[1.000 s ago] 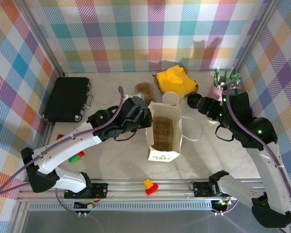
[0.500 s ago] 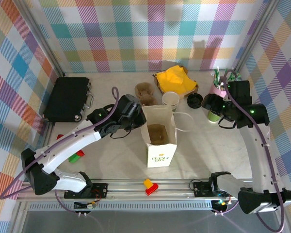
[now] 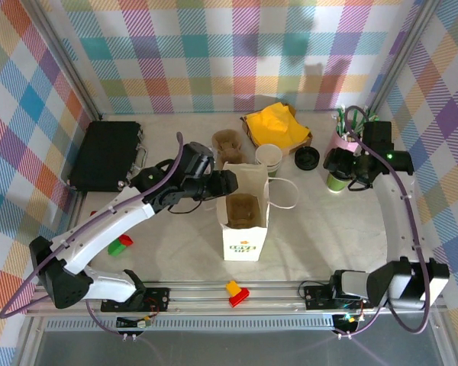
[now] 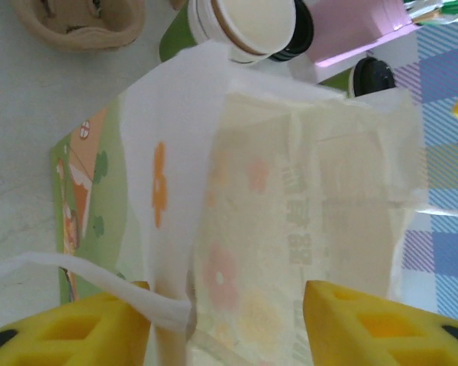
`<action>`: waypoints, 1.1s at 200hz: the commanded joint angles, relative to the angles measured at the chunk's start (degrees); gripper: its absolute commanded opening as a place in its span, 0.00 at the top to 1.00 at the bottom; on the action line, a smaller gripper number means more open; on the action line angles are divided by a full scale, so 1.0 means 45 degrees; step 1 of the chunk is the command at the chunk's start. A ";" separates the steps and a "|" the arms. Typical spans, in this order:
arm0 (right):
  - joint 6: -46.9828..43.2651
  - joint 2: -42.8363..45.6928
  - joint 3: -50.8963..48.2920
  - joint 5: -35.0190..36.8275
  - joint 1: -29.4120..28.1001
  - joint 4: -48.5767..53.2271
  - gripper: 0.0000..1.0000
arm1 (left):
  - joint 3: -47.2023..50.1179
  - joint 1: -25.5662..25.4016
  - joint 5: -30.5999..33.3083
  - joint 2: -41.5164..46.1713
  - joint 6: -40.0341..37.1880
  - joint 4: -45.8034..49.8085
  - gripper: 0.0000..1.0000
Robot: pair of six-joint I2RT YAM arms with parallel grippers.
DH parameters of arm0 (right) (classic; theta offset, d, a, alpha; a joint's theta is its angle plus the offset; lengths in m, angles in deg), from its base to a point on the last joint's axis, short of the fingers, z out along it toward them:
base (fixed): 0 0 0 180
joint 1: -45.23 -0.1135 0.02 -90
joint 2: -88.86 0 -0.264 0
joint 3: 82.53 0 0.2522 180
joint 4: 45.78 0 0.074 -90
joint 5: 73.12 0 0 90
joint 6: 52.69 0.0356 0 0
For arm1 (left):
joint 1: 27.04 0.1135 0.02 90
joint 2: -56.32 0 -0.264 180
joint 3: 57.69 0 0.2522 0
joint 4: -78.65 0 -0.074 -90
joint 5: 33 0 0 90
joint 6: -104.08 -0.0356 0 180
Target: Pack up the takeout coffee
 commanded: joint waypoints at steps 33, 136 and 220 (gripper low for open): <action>-0.0927 -0.1873 0.0606 -0.0120 0.0855 -0.0649 0.05 | -0.1458 0.0183 0.1696 0.1089 -0.2259 0.1316 0.39; -0.1026 -0.4183 0.1843 0.0165 0.1173 -0.0310 0.08 | -0.0481 0.0252 0.2620 0.2759 -0.4174 0.0471 0.36; -0.1218 -0.5288 0.2719 0.0361 0.1160 0.0027 0.12 | -0.0101 0.0252 0.2719 0.2674 -0.4571 0.0382 0.35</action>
